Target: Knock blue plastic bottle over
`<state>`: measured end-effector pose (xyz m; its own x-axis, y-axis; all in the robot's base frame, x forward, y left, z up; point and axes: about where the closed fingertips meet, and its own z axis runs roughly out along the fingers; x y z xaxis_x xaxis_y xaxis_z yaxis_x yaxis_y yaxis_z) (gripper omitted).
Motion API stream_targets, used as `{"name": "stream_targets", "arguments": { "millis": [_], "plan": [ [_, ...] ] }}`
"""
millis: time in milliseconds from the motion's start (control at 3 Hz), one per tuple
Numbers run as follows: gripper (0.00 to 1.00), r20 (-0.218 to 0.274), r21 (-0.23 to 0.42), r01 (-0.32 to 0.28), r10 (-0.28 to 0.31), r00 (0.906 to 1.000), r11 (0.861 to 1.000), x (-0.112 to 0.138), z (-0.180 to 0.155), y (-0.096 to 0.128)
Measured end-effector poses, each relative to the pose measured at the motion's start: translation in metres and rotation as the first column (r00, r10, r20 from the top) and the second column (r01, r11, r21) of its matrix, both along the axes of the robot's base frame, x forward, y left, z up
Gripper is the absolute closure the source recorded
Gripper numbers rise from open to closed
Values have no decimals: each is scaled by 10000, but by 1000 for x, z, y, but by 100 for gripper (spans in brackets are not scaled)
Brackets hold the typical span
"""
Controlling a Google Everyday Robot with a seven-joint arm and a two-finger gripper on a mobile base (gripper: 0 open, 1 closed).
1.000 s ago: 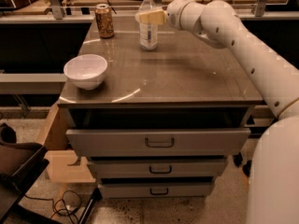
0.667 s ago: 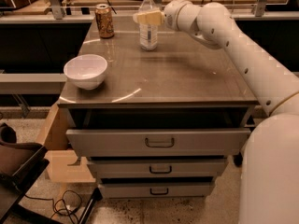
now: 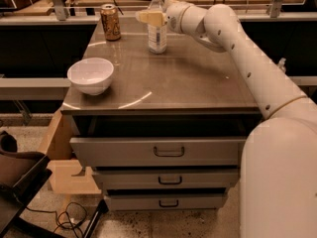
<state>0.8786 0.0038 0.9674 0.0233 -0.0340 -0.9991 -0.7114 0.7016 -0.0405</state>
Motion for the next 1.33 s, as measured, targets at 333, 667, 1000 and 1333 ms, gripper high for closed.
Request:
{"name": "stream_targets", "arguments": {
  "millis": [333,667,1000,1333],
  "plan": [
    [47,-10,0,-46,46,10000,10000,0,0,3],
    [71,-21,3,-89,89,10000,10000,0,-1,6],
    [94,-32,6,-127,127,9999,9999,0,-2,9],
    [100,30,-927,1,2,10000,9957,-6,10,8]
  ]
}}
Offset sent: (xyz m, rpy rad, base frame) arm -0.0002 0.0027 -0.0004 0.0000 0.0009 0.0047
